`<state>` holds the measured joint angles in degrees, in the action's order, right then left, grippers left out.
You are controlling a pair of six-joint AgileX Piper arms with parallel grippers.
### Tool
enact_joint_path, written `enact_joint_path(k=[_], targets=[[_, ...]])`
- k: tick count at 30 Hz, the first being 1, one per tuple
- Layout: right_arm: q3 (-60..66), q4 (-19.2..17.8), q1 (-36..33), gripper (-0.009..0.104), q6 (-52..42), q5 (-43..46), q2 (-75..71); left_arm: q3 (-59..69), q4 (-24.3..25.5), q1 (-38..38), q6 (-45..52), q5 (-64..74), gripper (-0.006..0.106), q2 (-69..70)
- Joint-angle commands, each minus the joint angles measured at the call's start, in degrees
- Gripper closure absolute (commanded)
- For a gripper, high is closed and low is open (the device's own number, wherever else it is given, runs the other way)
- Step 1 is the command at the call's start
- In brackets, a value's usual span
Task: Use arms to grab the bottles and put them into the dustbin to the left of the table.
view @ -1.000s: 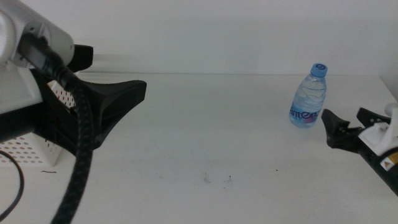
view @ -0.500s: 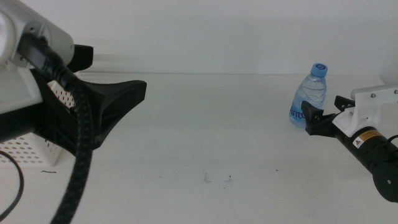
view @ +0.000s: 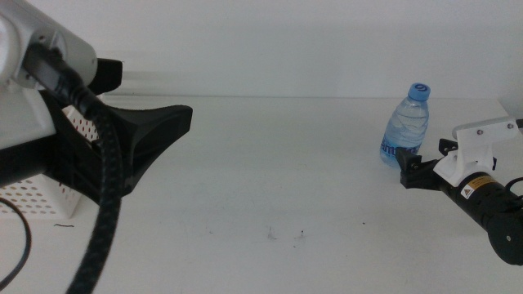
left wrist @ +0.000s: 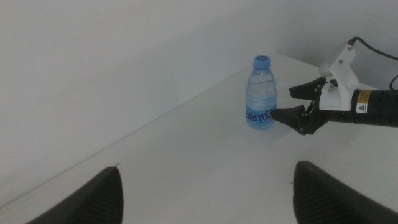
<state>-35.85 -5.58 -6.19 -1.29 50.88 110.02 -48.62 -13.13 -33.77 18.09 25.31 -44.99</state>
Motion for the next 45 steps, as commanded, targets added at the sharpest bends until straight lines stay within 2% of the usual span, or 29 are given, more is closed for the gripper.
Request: enact_joint_path(k=[1,10,17,30,35,36,38,39,42,43,45], targets=[[-0.41,-0.37,-0.21,0.002,0.32,0.15,-0.01,-0.06,-0.43,-0.5,-0.42,-0.68,0.007,0.31],[-2.25,-0.09,-0.21,0.002,-0.2,2.7,-0.01,-0.06,-0.43,-0.5,-0.42,-0.68,0.007,0.31],[-7.11,-0.09,-0.21,0.002,-0.2,-0.2,0.5,-0.06,-0.43,-0.5,-0.42,-0.68,0.007,0.31],[-15.05,-0.09,-0.21,0.002,-0.2,-0.4,9.55,-0.06,-0.43,-0.5,-0.42,-0.68,0.007,0.31],[-16.36,1.21,-0.21,0.004,-0.2,-0.29,11.97,-0.06,-0.43,-0.5,-0.42,-0.68,0.007,0.31],[-16.36,1.21,-0.21,0.007,-0.2,-0.29,12.1,-0.06,-0.43,-0.5,-0.42,-0.68,0.007,0.31],[-16.36,1.35,-0.23,0.023,-0.2,-0.29,12.1,-0.06,-0.43,-0.5,-0.42,-0.68,0.007,0.31],[-16.36,1.35,-0.34,0.037,-0.2,-0.29,12.1,-0.06,-0.43,-0.5,-0.42,-0.68,0.007,0.31],[-16.36,1.51,-1.32,0.09,1.29,-0.29,12.1,-0.06,-0.43,-0.5,-0.42,-0.68,0.007,0.31],[-16.36,1.51,-1.88,0.097,2.43,-0.29,12.0,-0.06,-0.43,-0.5,-0.42,-0.68,0.007,0.31],[-16.62,1.26,-3.12,0.095,3.2,-0.29,11.9,-0.06,-0.43,-0.5,-0.42,-0.68,0.007,0.31]])
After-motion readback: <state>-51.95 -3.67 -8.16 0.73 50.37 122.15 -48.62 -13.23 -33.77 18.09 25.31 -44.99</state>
